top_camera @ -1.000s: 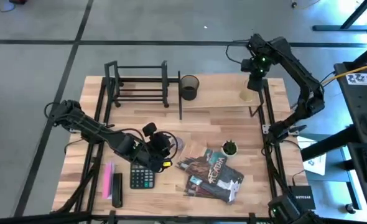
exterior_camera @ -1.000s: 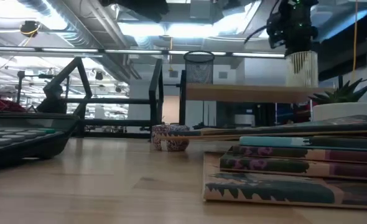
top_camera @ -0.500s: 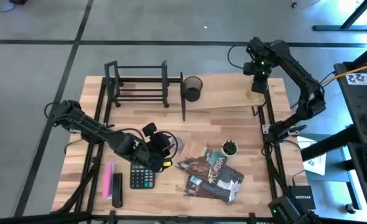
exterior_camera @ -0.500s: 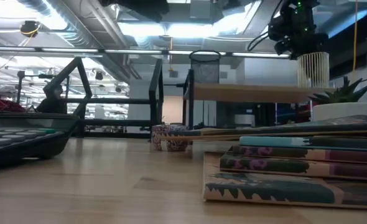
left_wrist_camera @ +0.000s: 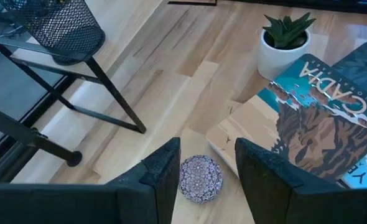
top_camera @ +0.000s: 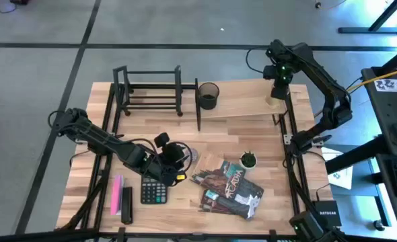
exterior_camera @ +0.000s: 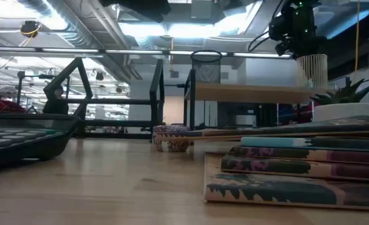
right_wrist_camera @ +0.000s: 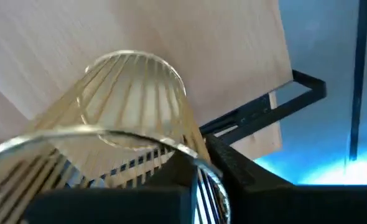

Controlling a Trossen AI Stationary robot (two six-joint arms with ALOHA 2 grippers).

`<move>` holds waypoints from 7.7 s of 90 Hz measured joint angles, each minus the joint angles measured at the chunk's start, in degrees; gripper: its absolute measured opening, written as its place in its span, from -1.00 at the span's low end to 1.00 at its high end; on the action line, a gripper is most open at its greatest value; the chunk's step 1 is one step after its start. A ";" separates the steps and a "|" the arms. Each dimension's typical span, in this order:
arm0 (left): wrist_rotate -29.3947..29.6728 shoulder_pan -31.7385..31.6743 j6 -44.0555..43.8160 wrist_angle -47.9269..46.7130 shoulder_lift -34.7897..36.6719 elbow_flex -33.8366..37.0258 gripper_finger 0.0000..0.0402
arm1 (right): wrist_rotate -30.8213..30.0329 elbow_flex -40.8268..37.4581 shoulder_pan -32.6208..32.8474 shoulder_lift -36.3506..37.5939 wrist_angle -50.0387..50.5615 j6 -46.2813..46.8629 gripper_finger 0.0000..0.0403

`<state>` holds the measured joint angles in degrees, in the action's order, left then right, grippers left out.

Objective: Stock shelves
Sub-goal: Put the gold pen organizer on the shelf, then put the flower vase on the shelf

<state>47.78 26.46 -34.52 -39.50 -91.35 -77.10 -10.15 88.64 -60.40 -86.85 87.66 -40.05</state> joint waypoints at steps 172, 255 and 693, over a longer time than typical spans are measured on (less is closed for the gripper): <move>-17.34 -32.24 20.47 48.60 -7.65 19.65 -0.89 | -10.35 6.43 76.67 16.73 -4.01 55.15 -0.28; -14.17 -34.05 27.46 49.31 -7.65 19.58 -0.89 | -11.23 -26.15 110.61 17.73 -14.85 96.81 -0.34; -23.93 -12.64 24.20 62.37 -20.52 19.21 -0.89 | -22.51 -48.13 43.67 20.01 -83.59 57.49 0.63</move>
<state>23.85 13.82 -10.32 22.87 -111.87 -57.89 -32.66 40.51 -16.73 -66.84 4.07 17.44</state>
